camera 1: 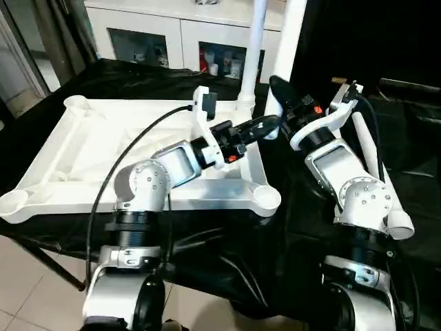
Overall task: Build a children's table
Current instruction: Rotate table base
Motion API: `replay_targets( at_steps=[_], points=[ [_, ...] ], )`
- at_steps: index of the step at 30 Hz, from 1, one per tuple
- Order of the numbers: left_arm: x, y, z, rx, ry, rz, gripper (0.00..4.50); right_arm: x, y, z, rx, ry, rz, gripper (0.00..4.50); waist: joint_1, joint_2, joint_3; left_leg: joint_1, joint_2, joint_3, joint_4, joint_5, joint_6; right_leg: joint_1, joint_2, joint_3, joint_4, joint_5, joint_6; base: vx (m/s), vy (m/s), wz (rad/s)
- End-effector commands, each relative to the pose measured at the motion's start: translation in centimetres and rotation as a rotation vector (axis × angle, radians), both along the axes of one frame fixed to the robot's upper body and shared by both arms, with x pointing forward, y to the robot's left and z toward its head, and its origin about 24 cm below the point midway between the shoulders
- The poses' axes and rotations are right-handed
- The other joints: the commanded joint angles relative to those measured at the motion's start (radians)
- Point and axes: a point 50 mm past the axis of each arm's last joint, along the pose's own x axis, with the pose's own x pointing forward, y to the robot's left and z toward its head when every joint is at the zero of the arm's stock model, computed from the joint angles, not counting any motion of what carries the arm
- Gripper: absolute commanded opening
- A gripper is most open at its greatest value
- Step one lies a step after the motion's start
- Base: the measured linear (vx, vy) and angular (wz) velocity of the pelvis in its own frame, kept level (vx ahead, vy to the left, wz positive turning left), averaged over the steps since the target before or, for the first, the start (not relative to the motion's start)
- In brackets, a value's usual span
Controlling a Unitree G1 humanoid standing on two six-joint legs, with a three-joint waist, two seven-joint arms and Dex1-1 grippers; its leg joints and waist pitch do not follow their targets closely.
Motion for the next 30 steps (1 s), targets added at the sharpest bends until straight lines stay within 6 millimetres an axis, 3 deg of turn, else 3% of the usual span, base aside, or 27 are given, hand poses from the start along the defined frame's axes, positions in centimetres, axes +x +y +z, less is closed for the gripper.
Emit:
replay_targets(
  at_steps=[1,10,14,16,17,20,21,24,27,30],
  points=[
    [-0.3,-0.6,0.5,0.001,-0.025,-0.021,1.54,-0.1,0.3,0.1,-0.013,-0.001,0.015,1.34,0.0,0.003,-0.08,0.023,0.033,-0.022,-0.062,-0.145,-0.034,0.06,-0.059,0.052,-0.062,-0.069,-0.121,0.0,0.0,0.0],
    [-0.4,0.0,0.0,0.07,-0.07,-0.008,1.36,0.0,0.1,-0.3,-0.026,0.015,0.002,1.34,0.0,0.002,-0.082,0.022,0.033,-0.022,-0.062,-0.135,-0.035,0.061,-0.059,0.051,-0.06,-0.057,-0.116,0.0,0.0,0.0],
    [0.3,1.0,0.0,0.059,-0.081,0.098,1.34,0.2,-0.1,-1.8,-0.177,0.074,-0.022,1.34,0.001,0.0,-0.081,0.021,0.033,-0.023,-0.061,-0.133,-0.044,0.062,-0.059,0.051,-0.062,-0.069,-0.115,0.0,0.0,0.0],
    [0.5,1.3,-0.1,0.065,-0.081,0.124,1.87,0.2,-0.2,-2.1,-0.227,0.081,-0.019,1.34,0.001,-0.001,-0.08,0.023,0.032,-0.022,-0.062,-0.138,-0.051,0.062,-0.059,0.053,-0.063,-0.08,-0.105,0.0,0.0,0.0],
    [0.9,2.4,-0.3,0.076,-0.069,0.168,1.87,0.1,-0.4,-3.0,-0.371,0.071,-0.001,1.34,0.001,-0.003,-0.079,0.021,0.032,-0.022,-0.062,-0.143,-0.054,0.063,-0.059,0.052,-0.065,-0.086,-0.1,0.0,0.0,0.0],
    [0.8,3.8,-0.3,0.085,-0.077,0.187,1.92,-0.1,-1.0,-3.6,-0.485,0.055,0.024,1.34,0.002,-0.006,-0.08,0.021,0.031,-0.022,-0.062,-0.144,-0.053,0.065,-0.06,0.054,-0.065,-0.104,-0.078,0.0,0.0,0.0],
    [0.8,3.9,-0.2,0.085,-0.077,0.187,2.18,-0.1,-1.1,-3.6,-0.49,0.054,0.025,1.34,0.001,-0.006,-0.08,0.021,0.031,-0.024,-0.061,-0.143,-0.053,0.066,-0.06,0.052,-0.063,-0.105,-0.082,0.0,0.0,0.0],
    [0.2,5.6,-0.4,0.089,-0.086,0.197,2.29,-0.4,-2.1,-3.9,-0.575,0.021,0.051,1.34,0.001,-0.007,-0.081,0.02,0.033,-0.023,-0.058,-0.135,-0.04,0.066,-0.06,0.052,-0.059,-0.089,-0.104,0.0,0.0,0.0],
    [0.1,6.1,-0.7,0.096,-0.074,0.213,2.72,-0.8,-2.4,-3.9,-0.629,-0.016,0.071,1.34,0.002,-0.008,-0.079,0.021,0.033,-0.02,-0.056,-0.138,-0.022,0.064,-0.059,0.053,-0.061,-0.091,-0.123,0.0,0.0,0.0],
    [0.2,6.0,-0.9,0.11,-0.076,0.238,2.86,-1.1,-2.6,-3.8,-0.649,-0.048,0.049,1.34,0.002,-0.005,-0.077,0.023,0.034,-0.021,-0.056,-0.16,-0.02,0.061,-0.062,0.054,-0.067,-0.14,-0.13,0.0,0.0,0.0]
  ],
)
